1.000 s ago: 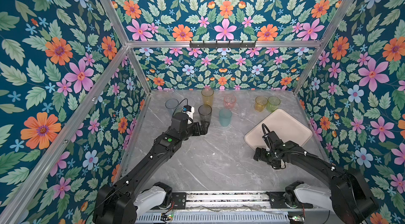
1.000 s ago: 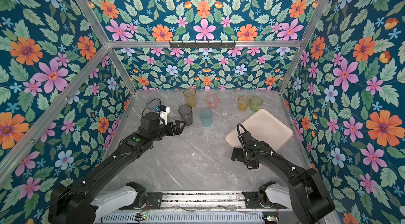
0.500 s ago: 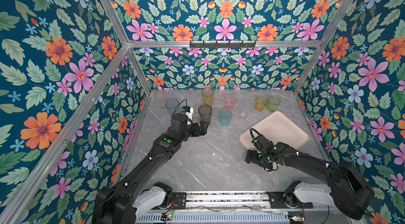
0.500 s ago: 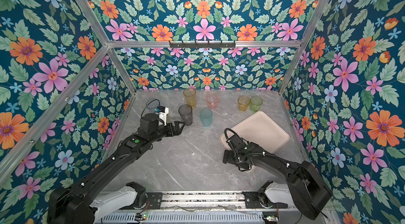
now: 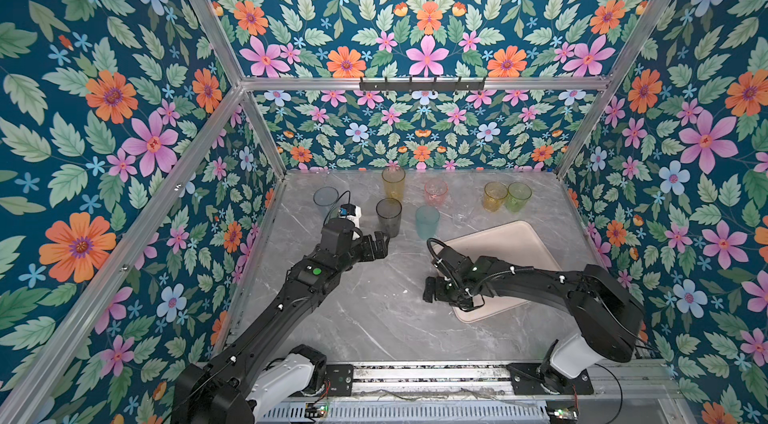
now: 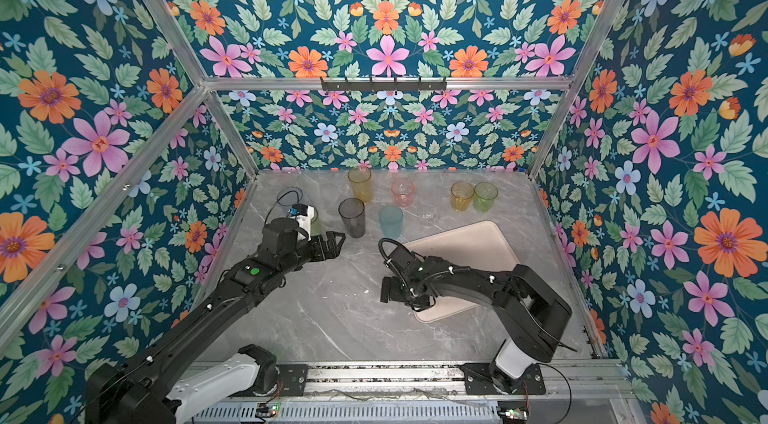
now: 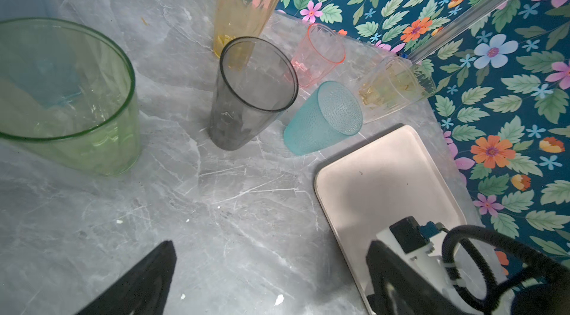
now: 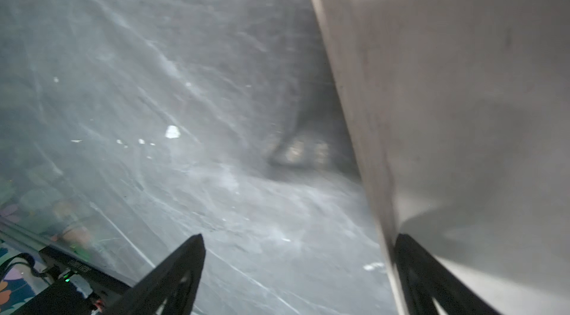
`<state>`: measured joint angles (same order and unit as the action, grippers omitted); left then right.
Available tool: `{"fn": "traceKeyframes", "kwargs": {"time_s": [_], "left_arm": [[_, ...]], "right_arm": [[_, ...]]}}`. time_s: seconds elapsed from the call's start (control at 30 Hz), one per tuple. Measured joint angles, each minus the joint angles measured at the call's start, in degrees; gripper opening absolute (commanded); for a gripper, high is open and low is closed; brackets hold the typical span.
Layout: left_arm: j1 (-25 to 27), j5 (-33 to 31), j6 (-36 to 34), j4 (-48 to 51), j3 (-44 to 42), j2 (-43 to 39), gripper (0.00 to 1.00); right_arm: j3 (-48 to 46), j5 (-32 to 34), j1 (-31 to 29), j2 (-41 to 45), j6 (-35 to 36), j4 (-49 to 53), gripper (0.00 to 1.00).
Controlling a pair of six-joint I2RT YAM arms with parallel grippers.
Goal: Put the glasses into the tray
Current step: 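Drag the cream tray with the right gripper toward the table center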
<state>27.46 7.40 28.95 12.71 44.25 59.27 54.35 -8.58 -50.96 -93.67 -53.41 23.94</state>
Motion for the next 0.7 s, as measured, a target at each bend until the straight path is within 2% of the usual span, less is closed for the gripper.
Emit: {"fn": "traceKeyframes", "kwargs": {"time_s": [0.33, 0.7], "left_arm": [[-0.07, -1.46, 1.31, 1.22, -0.81, -0.24, 0.99], [-0.31, -4.35, 2.86, 2.78, -1.53, -0.24, 0.99]], "right_arm": [[14.14, -2.62, -5.35, -12.55, 0.02, -1.64, 0.96], [22.88, -4.87, -6.27, -17.94, 1.36, -2.73, 0.95]]}}
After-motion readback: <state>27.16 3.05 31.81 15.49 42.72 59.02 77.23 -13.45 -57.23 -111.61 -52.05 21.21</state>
